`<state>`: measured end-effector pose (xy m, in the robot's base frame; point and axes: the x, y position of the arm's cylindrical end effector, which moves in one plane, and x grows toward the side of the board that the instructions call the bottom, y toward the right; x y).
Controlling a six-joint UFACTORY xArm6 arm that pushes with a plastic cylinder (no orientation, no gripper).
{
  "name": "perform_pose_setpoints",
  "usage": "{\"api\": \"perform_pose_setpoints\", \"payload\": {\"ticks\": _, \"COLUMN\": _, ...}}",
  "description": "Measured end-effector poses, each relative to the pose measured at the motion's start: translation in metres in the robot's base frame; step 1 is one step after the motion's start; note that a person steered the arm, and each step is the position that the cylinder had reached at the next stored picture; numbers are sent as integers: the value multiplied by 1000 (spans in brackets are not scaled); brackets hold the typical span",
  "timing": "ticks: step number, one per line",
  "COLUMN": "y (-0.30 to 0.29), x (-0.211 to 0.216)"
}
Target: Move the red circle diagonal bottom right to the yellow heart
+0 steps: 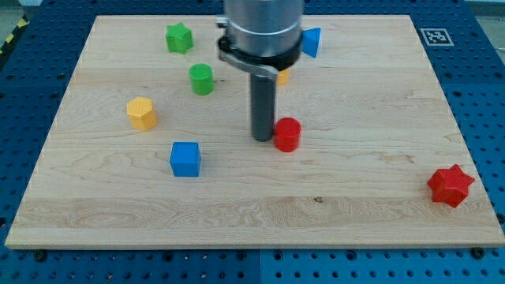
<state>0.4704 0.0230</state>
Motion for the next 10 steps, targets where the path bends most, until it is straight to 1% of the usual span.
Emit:
{"api": "perform_pose_setpoints", "payload": {"ticks": 1, "y": 16, "x": 7}}
{"api": "perform_pose_setpoints", "payload": {"ticks": 2, "y": 14, "x": 29}}
{"api": "perform_pose_setpoints", "payload": {"ticks": 4, "y": 33, "x": 26}}
{"api": "perform_pose_setpoints", "payload": {"ticks": 5, "y": 33, "x": 26}}
{"api": "perform_pose_setpoints", "payload": {"ticks": 7, "y": 63, "x": 26}}
{"api": "perform_pose_setpoints", "payload": {"ticks": 10, "y": 72, "x": 31}}
